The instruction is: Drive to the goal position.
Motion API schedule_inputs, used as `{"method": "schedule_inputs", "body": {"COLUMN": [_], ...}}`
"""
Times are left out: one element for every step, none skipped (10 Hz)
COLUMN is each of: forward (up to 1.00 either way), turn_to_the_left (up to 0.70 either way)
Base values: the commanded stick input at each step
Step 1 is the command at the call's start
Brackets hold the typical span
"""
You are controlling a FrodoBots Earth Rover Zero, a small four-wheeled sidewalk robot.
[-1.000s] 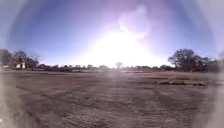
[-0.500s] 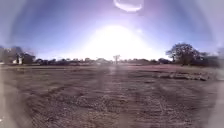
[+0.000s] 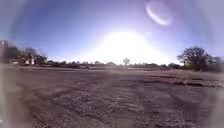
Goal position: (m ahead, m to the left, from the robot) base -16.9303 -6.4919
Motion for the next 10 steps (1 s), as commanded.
{"method": "schedule_inputs", "body": {"forward": [0.5, 0.5, 0.5, 0.5, 0.5, 0.5, 0.5, 0.5, 0.5, 0.5], "turn_to_the_left": [0.0, -0.11, -0.3, -0.5, -0.5, -0.5, -0.5, -0.5, -0.5, -0.5]}}
